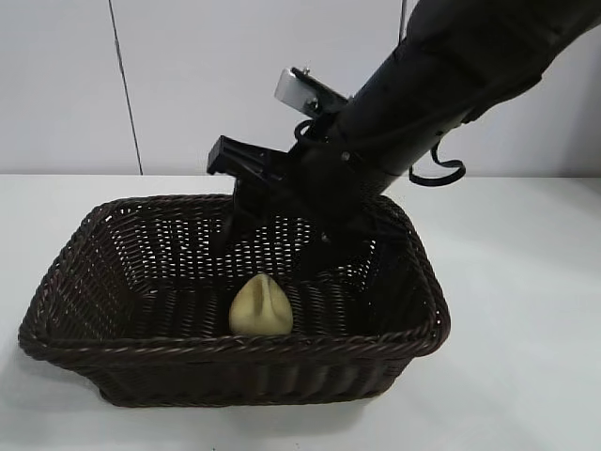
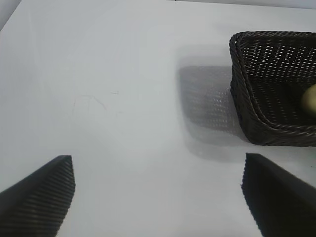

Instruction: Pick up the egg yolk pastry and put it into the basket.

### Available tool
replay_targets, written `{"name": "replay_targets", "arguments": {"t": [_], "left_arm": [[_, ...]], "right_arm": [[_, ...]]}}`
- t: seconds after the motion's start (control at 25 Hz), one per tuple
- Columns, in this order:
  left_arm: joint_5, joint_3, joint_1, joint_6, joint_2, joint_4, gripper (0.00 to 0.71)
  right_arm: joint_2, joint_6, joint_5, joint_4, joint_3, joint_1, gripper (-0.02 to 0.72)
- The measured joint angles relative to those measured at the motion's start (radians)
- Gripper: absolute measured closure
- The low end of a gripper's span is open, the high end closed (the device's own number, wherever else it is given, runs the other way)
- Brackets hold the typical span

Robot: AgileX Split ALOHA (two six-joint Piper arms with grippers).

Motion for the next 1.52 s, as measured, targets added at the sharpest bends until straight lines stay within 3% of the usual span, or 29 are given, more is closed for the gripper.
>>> {"name": "replay_targets", "arguments": {"t": [0.16, 0.32, 0.6, 0.72, 1.0, 1.24, 1.4, 1.52], "left_arm": [[0.0, 0.0, 0.0, 0.0, 0.0, 0.0, 0.046], [0.0, 0.0, 0.0, 0.0, 0.0, 0.0, 0.046], [0.0, 0.0, 0.0, 0.0, 0.0, 0.0, 0.046], [0.0, 0.0, 0.0, 0.0, 0.0, 0.0, 0.046], [0.0, 0.0, 0.0, 0.0, 0.0, 0.0, 0.046], [0.0, 0.0, 0.0, 0.0, 0.0, 0.0, 0.046], [0.0, 0.0, 0.0, 0.0, 0.0, 0.0, 0.046], [0.0, 0.0, 0.0, 0.0, 0.0, 0.0, 0.046]], "right_arm": [[-0.027, 0.0, 0.099, -0.013, -0.07, -0.003, 0.185], [-0.027, 0.037, 0.199, -0.072, -0.176, -0.022, 0.185], [-0.027, 0.238, 0.38, -0.394, -0.305, -0.134, 0.185], [-0.027, 0.273, 0.458, -0.518, -0.335, -0.211, 0.185], [-0.027, 0.284, 0.602, -0.695, -0.346, -0.405, 0.185], [-0.027, 0.273, 0.695, -0.792, -0.346, -0.538, 0.185], [-0.027, 0.249, 0.761, -0.804, -0.346, -0.569, 0.185], [-0.027, 0.235, 0.763, -0.798, -0.344, -0.57, 0.185]]}}
